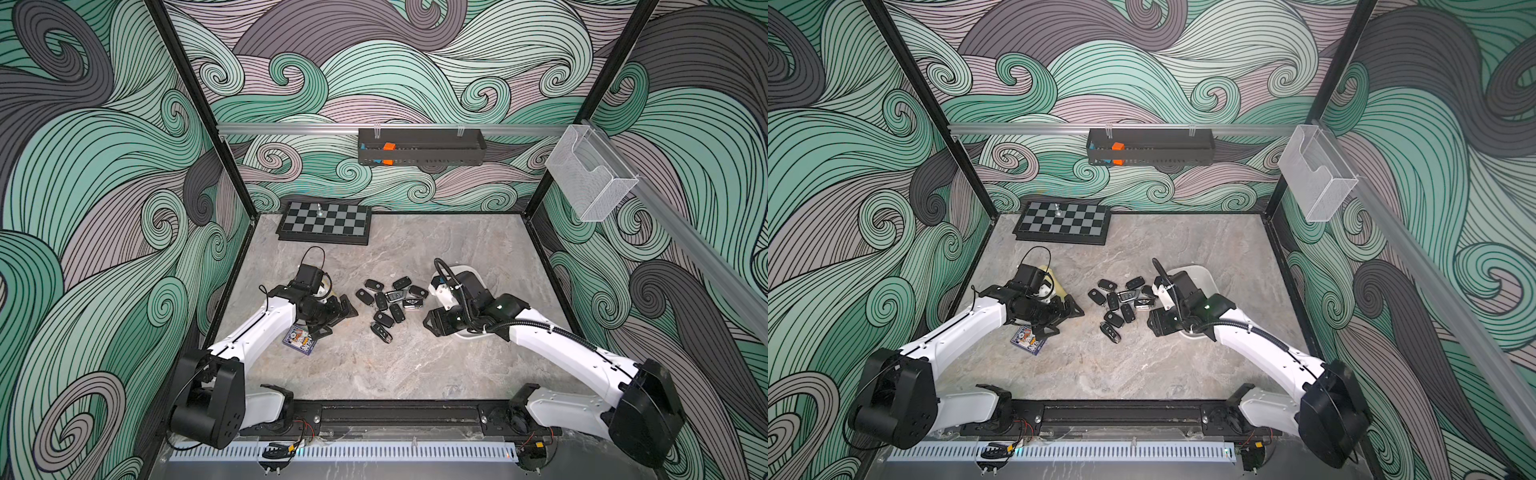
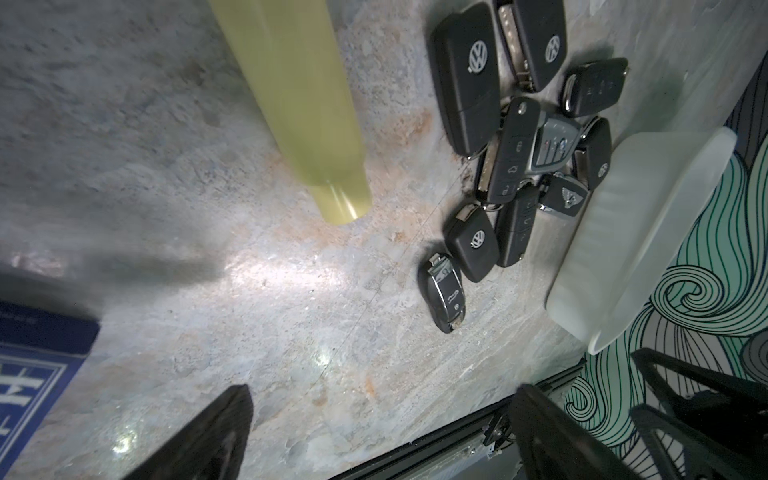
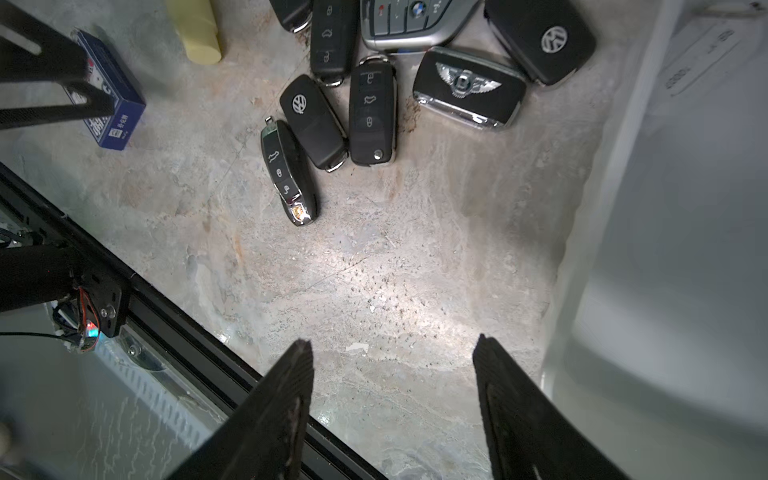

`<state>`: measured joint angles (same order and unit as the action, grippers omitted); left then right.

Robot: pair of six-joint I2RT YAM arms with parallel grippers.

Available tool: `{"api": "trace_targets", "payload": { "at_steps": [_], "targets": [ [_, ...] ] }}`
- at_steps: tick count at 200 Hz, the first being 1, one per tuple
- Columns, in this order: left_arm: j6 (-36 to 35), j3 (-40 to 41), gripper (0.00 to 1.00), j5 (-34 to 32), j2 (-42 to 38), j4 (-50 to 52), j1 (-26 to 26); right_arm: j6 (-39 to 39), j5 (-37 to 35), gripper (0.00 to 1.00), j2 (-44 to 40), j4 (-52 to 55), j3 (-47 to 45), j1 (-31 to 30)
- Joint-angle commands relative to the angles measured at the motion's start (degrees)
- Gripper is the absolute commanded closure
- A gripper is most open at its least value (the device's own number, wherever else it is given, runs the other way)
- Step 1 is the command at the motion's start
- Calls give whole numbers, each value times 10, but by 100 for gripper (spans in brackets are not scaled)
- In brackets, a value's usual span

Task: Place the car key into the storage box
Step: Place the car key in the storage box, then pick up the car key from the center of the board.

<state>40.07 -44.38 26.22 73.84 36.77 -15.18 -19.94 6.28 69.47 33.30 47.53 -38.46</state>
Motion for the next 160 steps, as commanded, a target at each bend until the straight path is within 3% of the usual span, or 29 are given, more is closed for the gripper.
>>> {"api": "trace_targets", "payload": {
  "at_steps": [1, 126, 160],
  "targets": [
    [5, -18, 2, 3, -5, 4, -4, -10, -5, 36, 18, -33, -2, -23],
    [-7, 24, 2, -63, -92, 57, 7, 20, -63, 27, 266, -37, 121, -182],
    [-21, 28, 2, -69, -102, 67, 12, 27, -122, 27, 328, -17, 167, -213]
  ]
}}
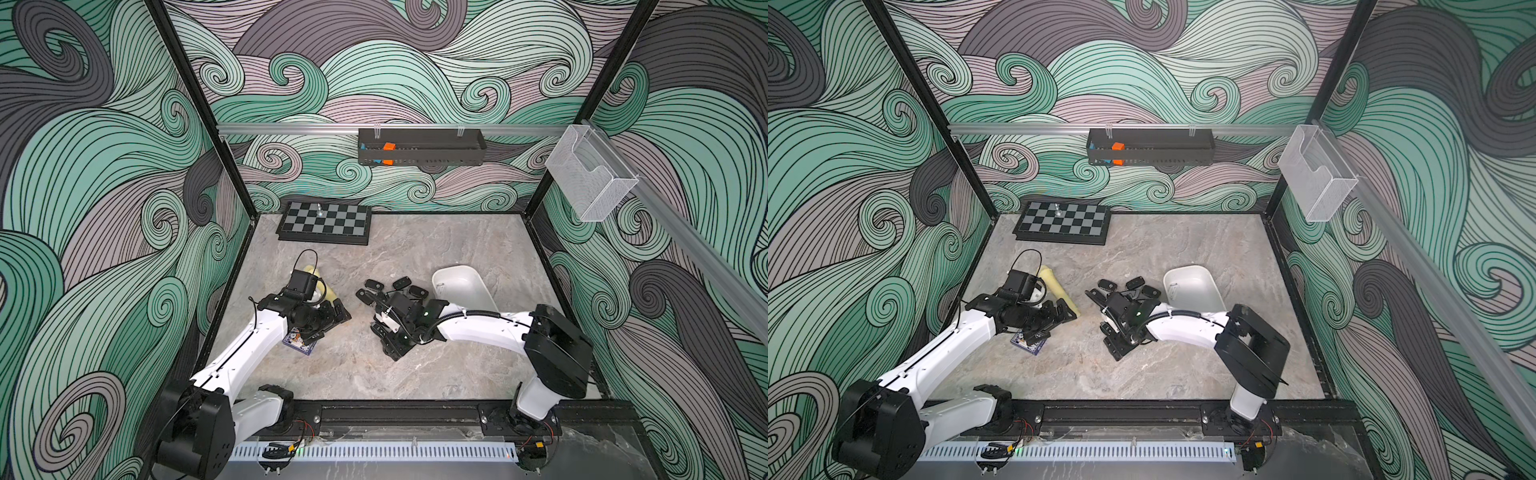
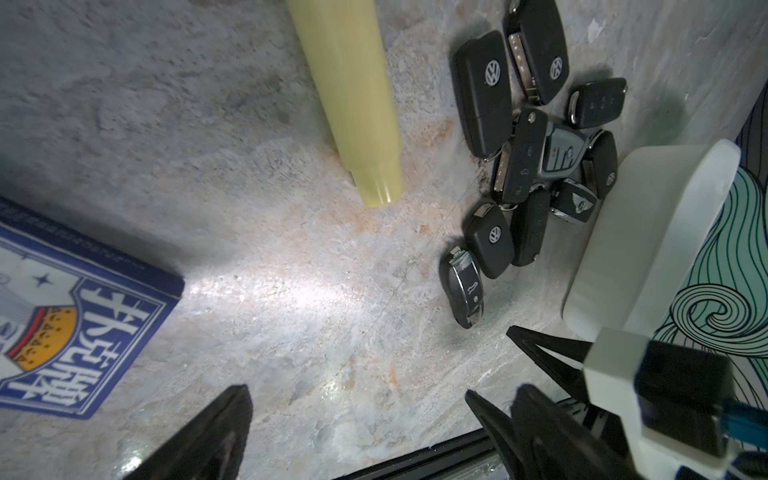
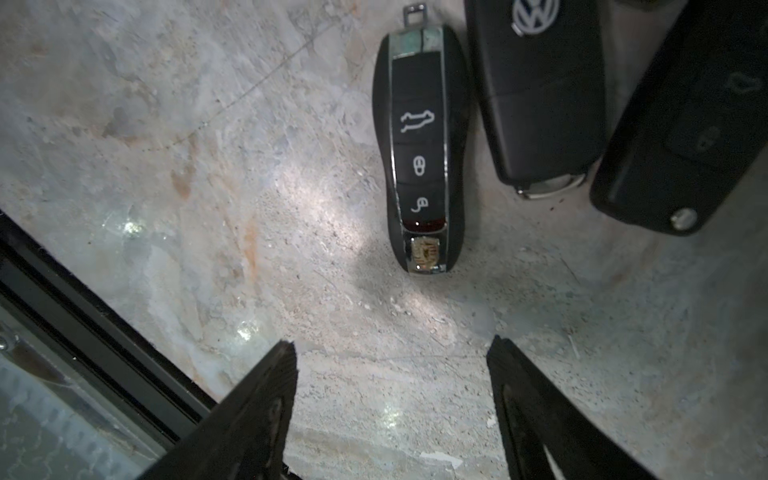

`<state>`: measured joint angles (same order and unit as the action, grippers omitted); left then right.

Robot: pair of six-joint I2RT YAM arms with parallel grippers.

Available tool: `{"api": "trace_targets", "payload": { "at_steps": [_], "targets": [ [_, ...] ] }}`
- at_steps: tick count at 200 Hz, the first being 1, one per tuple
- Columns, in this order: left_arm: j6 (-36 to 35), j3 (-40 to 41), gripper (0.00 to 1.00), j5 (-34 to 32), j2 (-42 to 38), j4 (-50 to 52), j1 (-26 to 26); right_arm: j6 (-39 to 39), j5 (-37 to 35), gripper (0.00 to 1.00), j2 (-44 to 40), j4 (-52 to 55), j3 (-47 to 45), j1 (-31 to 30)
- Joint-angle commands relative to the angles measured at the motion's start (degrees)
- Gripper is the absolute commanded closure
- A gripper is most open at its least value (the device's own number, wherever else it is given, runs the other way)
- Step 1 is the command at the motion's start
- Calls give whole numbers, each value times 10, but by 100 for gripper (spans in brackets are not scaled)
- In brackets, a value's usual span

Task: Place the car key into the storage box
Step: Pick up the car key from the center of the board.

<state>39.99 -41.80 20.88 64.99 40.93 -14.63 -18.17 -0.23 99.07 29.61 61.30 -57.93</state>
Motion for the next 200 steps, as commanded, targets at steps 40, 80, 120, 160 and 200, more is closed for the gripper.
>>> {"api": "trace_targets", "payload": {
  "at_steps": [40, 80, 120, 160, 200],
  "targets": [
    [-29, 11, 1, -18, -20, 28, 14, 7, -94, 27, 76, 28, 57, -27],
    [-44, 13, 1, -26, -28, 39, 29, 14, -103, 28, 114, 33, 85, -27],
    [-53, 11, 1, -26, -34, 45, 41, 30, -108, 33, 150, 37, 120, -27],
    [-53, 11, 1, -26, -36, 45, 50, 45, -114, 37, 181, 45, 156, -27],
    [-52, 11, 1, -28, -36, 46, 54, 53, -113, 48, 193, 45, 165, -27]
  ]
}}
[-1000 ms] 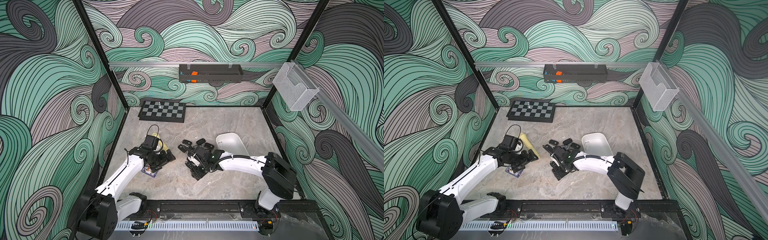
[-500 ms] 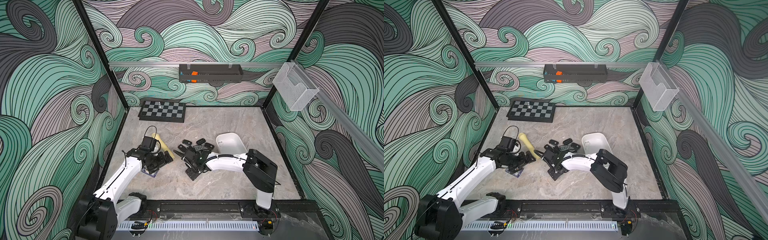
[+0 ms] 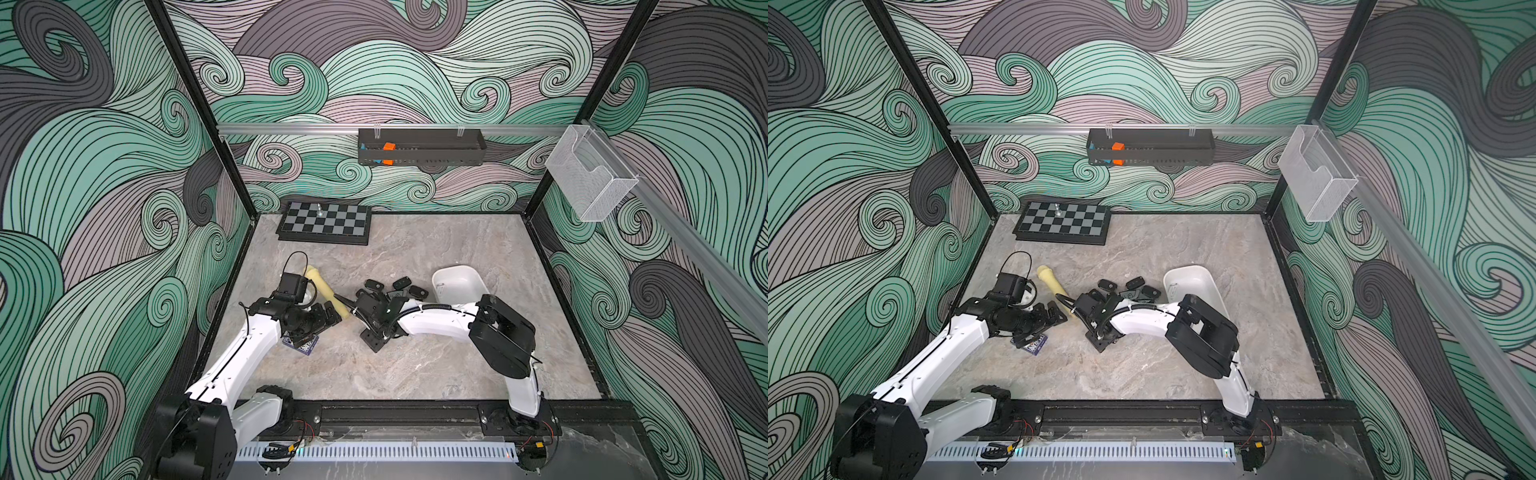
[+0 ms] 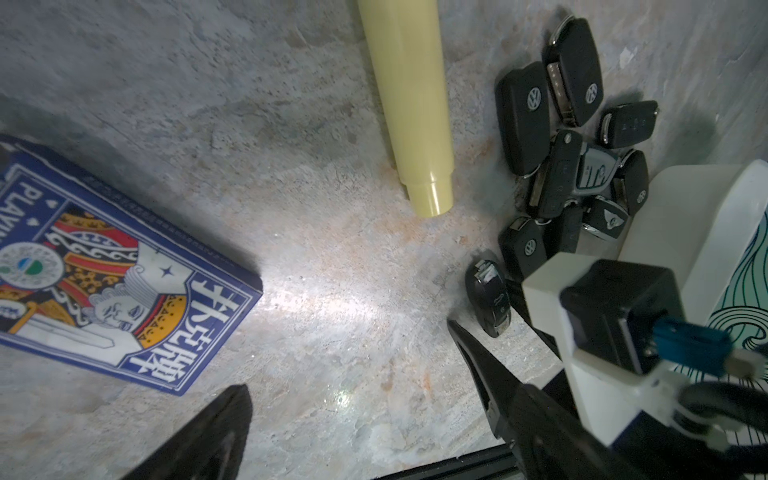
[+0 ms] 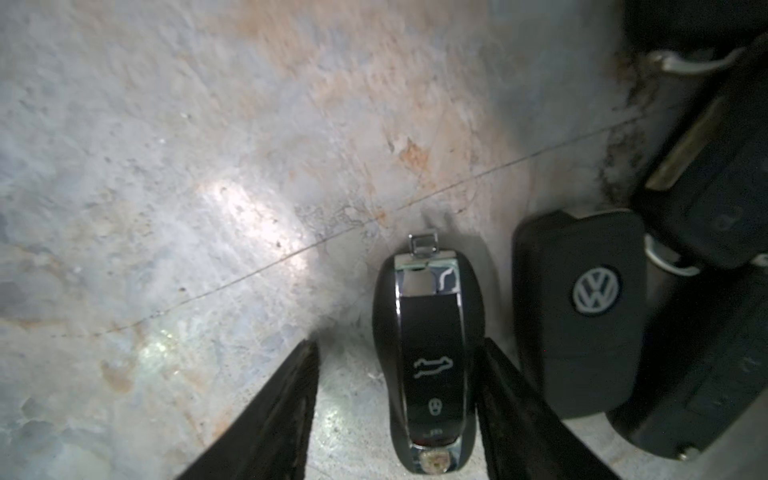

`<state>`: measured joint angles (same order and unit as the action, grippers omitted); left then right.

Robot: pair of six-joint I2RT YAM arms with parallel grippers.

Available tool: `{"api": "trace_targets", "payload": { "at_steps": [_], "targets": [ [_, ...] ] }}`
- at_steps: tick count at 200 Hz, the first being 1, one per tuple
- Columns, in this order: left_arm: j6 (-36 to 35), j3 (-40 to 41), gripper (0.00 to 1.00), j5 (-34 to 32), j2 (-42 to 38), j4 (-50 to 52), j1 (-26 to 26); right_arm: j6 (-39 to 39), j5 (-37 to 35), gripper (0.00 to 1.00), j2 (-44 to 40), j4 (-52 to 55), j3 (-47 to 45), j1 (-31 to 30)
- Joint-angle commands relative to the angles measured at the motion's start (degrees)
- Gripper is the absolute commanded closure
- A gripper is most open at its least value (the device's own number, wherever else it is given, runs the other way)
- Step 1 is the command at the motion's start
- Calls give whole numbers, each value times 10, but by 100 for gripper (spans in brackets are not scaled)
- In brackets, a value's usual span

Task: Place the car key into the storage box
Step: Pick up the car key from the center of the board.

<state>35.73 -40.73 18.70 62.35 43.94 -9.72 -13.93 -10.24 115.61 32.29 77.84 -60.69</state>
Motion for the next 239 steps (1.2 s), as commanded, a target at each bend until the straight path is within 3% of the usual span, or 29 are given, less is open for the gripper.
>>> {"api": "trace_targets", "payload": {
  "at_steps": [1, 42, 91, 156, 239],
  "targets": [
    [-9, 0, 1, -6, -10, 16, 5, 11, -13, 48, 28, 19, -1, 0],
    [-5, 3, 1, -8, -10, 16, 7, 16, -14, 66, 26, 21, -3, 1],
    [-6, -3, 1, -18, -7, 24, 8, 22, 0, 75, 2, 21, 0, 2],
    [-17, -18, 1, 11, 6, 20, 9, 2, 27, 76, -100, 22, -17, 21],
    [-2, -70, 2, 56, 81, -13, -8, -28, 13, 76, -296, 21, -140, 84]
  ]
}}
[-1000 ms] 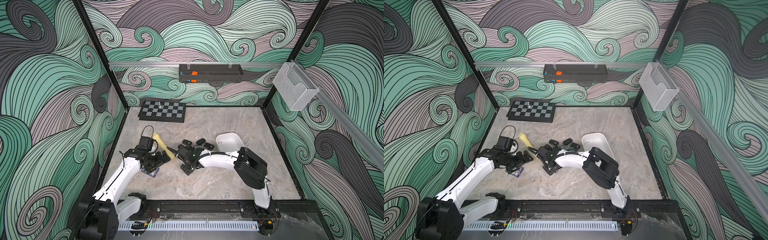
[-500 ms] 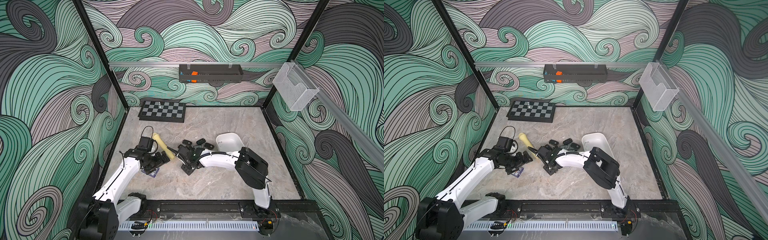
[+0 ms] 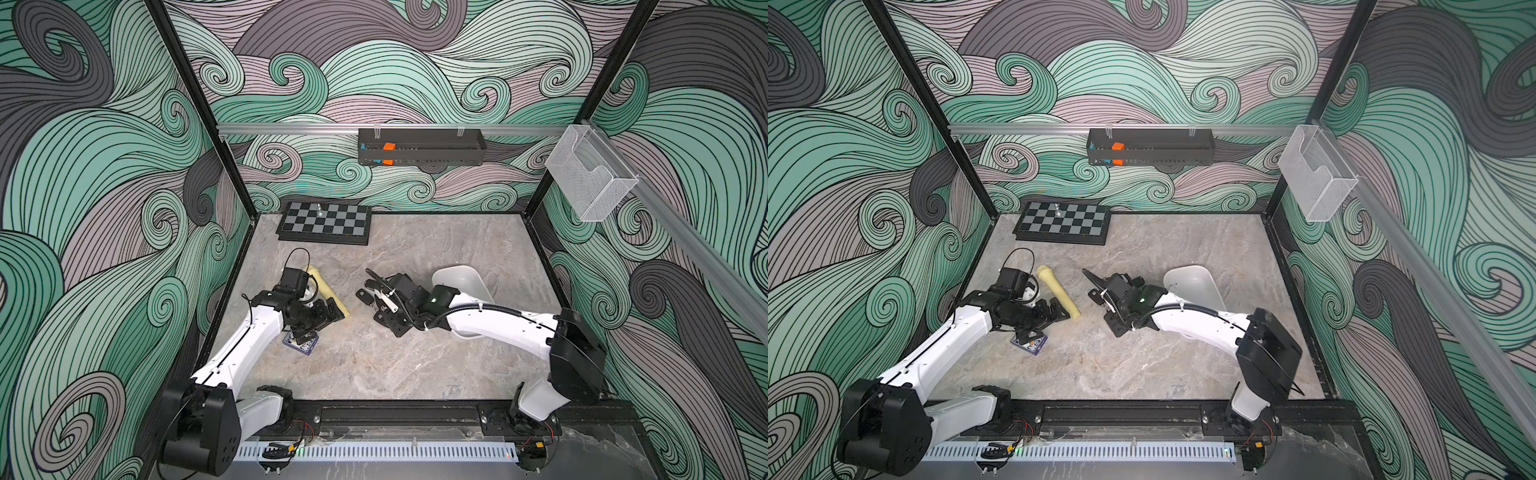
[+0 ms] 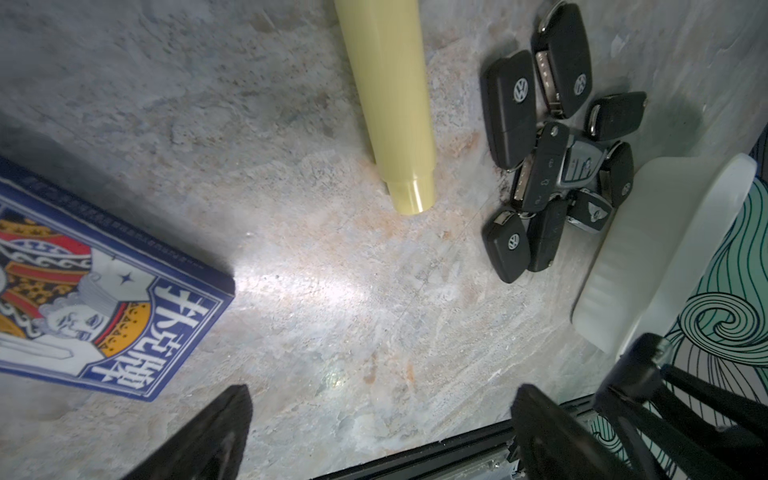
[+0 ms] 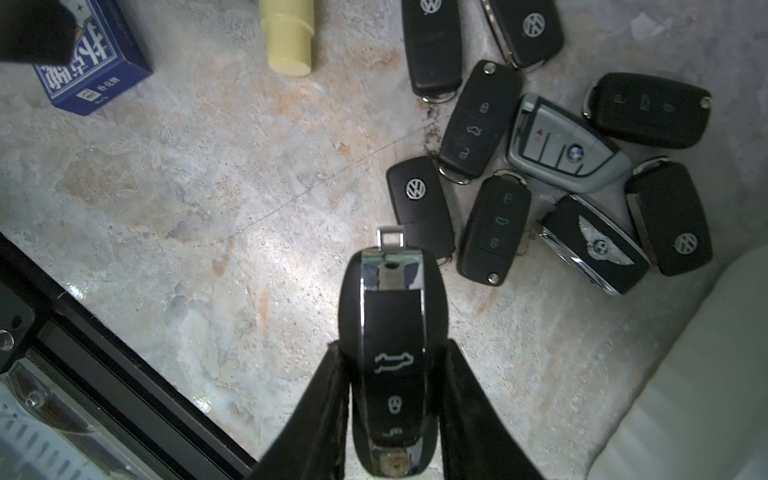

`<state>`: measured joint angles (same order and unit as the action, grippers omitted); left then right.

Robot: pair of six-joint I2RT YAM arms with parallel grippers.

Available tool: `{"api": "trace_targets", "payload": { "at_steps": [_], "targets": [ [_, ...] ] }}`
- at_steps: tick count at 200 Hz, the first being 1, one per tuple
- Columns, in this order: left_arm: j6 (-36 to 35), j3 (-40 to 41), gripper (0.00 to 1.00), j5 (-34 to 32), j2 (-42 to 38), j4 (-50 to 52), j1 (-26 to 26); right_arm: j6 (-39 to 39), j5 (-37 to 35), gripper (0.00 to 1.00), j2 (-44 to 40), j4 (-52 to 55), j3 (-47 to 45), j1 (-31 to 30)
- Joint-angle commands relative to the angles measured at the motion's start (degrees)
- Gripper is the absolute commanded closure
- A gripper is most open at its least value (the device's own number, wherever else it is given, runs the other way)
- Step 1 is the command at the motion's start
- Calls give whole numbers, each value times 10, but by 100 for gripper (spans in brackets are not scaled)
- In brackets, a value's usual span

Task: Place the car key into the storage box
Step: Pick up the car key from the center of the board, then place the car key in the storage box.

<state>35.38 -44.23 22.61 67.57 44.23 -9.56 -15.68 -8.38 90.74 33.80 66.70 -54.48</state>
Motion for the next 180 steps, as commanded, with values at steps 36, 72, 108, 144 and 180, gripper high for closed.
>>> {"api": "trace_targets", "payload": {
  "at_steps": [36, 72, 108, 144, 180],
  "targets": [
    [14, -69, 2, 14, 78, -31, -44, 15, -21, 76, -115, 10, -72, 71],
    [16, -107, 1, -1, 119, -23, -71, 36, -28, 75, -141, 17, -84, 141],
    [8, -134, 1, -14, 144, -11, -78, 46, -29, 76, -129, 18, -74, 211],
    [11, -148, 1, -24, 164, -10, -82, 35, -20, 76, -85, 17, -56, 285],
    [34, -144, 1, -39, 159, -20, -90, 21, 6, 76, -29, 2, -49, 345]
  ]
}}
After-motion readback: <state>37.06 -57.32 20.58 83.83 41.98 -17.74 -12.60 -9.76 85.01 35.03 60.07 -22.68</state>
